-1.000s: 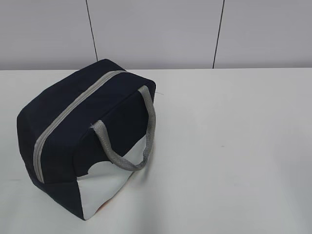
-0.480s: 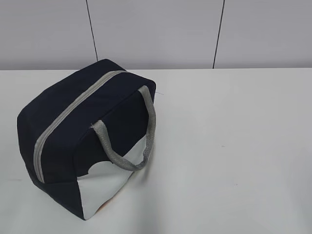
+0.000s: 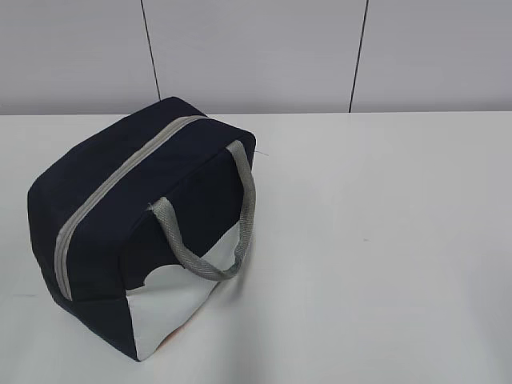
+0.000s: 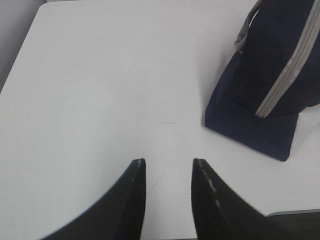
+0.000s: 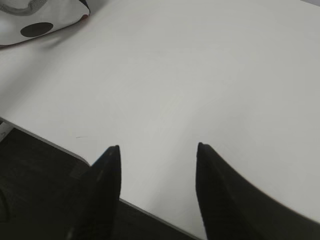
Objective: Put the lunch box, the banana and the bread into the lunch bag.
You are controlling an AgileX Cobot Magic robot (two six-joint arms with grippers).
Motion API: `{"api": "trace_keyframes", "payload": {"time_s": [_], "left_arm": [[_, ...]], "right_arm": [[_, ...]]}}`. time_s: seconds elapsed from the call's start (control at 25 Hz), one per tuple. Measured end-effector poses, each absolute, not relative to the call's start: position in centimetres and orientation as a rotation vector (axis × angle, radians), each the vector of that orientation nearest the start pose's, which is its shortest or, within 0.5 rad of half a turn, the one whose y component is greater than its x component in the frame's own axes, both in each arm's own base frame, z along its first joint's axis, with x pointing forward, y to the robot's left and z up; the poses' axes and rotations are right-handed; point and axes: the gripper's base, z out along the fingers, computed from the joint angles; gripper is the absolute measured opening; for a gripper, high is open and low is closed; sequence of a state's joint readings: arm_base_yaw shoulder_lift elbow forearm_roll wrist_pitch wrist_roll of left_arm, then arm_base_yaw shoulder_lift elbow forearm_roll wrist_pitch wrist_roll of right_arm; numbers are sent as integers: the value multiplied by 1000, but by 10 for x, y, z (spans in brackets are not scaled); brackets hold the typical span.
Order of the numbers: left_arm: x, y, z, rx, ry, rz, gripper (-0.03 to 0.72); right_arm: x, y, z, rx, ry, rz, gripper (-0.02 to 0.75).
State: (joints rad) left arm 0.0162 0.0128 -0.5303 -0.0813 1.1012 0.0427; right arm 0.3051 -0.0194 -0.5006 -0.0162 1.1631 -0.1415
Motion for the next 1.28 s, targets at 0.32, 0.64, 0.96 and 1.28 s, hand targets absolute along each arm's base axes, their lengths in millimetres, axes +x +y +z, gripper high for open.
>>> {"api": "trace_keyframes", "payload": {"time_s": [0.32,0.64,0.96,1.28], "left_arm": [[-8,-7,283,34,2065,-63,237],[-8,-7,283,34,2065,-63,237],[-8,-7,283,34,2065,-63,237],[-8,-7,283,34,2065,-63,237]], "right_arm": [[-11,-5,269,-466,2070,75,379],[-11,-5,269,-464,2071,76,379],[-11,-4,269,-318,2099,-7,379],[-12,-2,269,-218,2112,-64,379]]}}
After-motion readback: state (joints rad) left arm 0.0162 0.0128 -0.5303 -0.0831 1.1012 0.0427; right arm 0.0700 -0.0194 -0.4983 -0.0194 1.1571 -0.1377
